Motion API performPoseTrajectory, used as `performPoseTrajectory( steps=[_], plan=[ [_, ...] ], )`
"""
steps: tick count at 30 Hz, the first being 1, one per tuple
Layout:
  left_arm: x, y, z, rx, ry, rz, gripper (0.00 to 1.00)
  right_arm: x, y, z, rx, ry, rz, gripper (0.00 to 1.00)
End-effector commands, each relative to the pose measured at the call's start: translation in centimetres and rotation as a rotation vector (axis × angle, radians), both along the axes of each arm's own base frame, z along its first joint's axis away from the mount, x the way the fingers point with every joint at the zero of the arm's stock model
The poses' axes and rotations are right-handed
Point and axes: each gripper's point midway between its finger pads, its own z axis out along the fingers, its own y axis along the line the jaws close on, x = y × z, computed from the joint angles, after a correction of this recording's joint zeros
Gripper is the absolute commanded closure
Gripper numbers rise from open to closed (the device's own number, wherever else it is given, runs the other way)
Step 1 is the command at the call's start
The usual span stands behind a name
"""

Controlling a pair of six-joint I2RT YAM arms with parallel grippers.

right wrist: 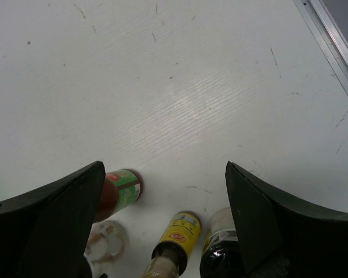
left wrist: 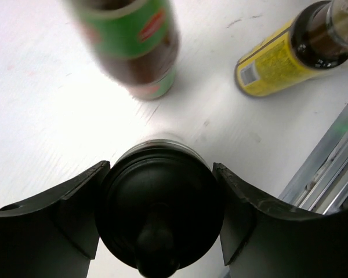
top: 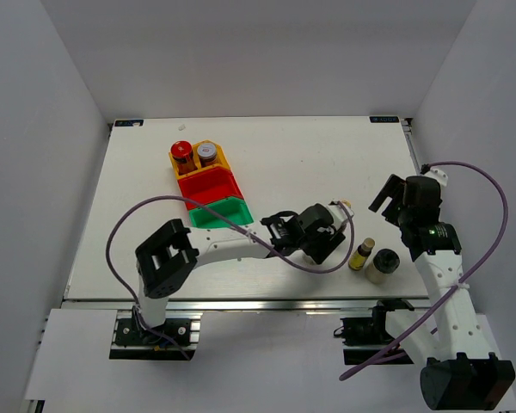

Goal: Organize the condiment bottles

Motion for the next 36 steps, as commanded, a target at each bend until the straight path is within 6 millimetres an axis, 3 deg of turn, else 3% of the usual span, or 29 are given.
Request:
performPoseTrajectory(
  steps=[1, 4, 5, 8, 9, 11, 14, 20, 24, 28, 32, 36],
  plan=[
    [1.1, 1.8, 8.6, -0.148, -0.109, 0.114, 0.58, 0.3, -0.1, 0.5, 0.004, -0.034, -0.006, 0.11],
    [2.4, 5.6, 11.8, -0.169, -0.206, 0.258, 0.58, 0.5, 0.0, 0.5, 0.003, -0.041, 0.002, 0.11],
    [2.7, 7.1, 13.9, -0.206, -0.233, 0.307, 0.58, 0.4, -0.1, 0.3, -0.003, -0.038, 0.002, 0.11],
    [5.2, 11.4, 14.8, -0.199, -0.266, 0.461, 0.58, 0.4, -0.9, 0.2, -0.027, -0.028, -0.039, 0.11],
    [6.9, 14.1, 15.3, -0.197, -0.268, 0.535, 0.58, 0.4, -0.9, 0.2, -0.026, -0.022, -0.04, 0.11],
    [8.7, 17.1, 15.9, -0.21, -0.269, 0.636, 0.58, 0.4, -0.6, 0.2, -0.019, -0.02, -0.029, 0.1],
    [12.2, 23.5, 17.1, -0.217, -0.319, 0.825, 0.58, 0.5, -0.4, 0.1, -0.013, -0.027, -0.016, 0.11],
    [15.3, 30.3, 17.2, -0.197, -0.323, 0.986, 0.58, 0.6, -0.3, 0.2, -0.012, -0.029, -0.007, 0.11],
    [16.7, 32.8, 15.8, -0.186, -0.322, 1.042, 0.58, 0.6, -0.2, 0.1, -0.006, -0.028, -0.007, 0.11],
    [18.6, 34.3, 12.9, -0.149, -0.261, 1.078, 0.58, 0.6, -0.2, -0.2, -0.006, -0.016, -0.006, 0.11],
    [20.4, 37.4, 11.3, -0.099, -0.251, 1.198, 0.58, 0.6, -0.2, -0.5, -0.007, -0.008, -0.007, 0.11],
    [21.1, 37.8, 9.8, -0.106, -0.211, 1.201, 0.58, 0.7, -0.2, -0.5, -0.009, -0.002, -0.006, 0.11]
  ],
)
